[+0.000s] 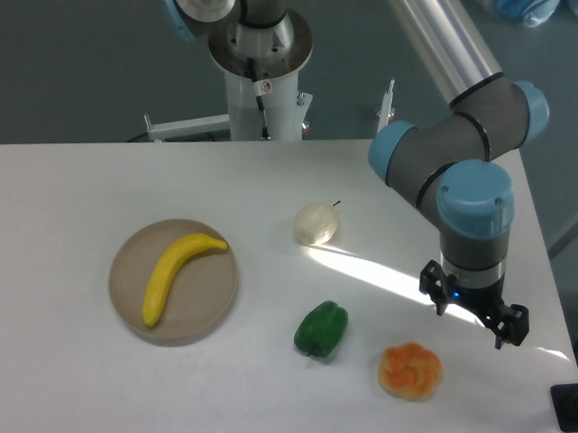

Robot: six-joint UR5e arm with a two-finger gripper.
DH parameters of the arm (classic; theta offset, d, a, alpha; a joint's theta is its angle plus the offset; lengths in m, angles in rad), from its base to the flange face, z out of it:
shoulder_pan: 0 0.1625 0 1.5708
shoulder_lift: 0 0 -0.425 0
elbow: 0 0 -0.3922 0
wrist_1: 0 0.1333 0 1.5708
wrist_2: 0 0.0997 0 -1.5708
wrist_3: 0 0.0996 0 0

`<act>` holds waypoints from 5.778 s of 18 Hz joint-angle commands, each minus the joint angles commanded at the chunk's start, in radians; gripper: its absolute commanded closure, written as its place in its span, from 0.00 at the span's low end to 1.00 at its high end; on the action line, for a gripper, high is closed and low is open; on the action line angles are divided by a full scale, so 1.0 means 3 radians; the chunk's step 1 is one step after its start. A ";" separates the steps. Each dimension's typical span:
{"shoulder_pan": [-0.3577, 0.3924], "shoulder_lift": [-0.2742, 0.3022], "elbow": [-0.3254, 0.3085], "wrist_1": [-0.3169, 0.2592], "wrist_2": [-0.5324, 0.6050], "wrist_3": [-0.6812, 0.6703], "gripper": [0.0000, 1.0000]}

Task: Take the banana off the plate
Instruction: 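Move the open gripper over the yellow banana on the wooden plate, then lower the gripper onto the banana and close it around the banana, then lift the banana off the plate and carry it toward the pear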

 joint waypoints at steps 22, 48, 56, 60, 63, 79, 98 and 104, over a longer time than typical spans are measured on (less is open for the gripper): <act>-0.0644 0.0802 -0.0945 -0.0056 -0.0184 -0.1922 0.00; -0.1774 0.0721 -0.1759 0.0026 -0.0476 -0.2659 0.00; -0.1943 0.0578 -0.1764 0.0138 -0.0470 -0.2766 0.00; -0.1969 0.0557 -0.1779 0.0153 -0.0465 -0.2771 0.00; -0.1969 0.0547 -0.1784 0.0164 -0.0455 -0.2766 0.00; -0.1943 0.0618 -0.1744 0.0153 -0.0399 -0.2715 0.82; -0.0338 0.1156 -0.1402 0.0072 -0.0184 -0.0834 0.83; -0.0102 0.1064 -0.1248 0.0077 -0.0230 -0.0506 0.83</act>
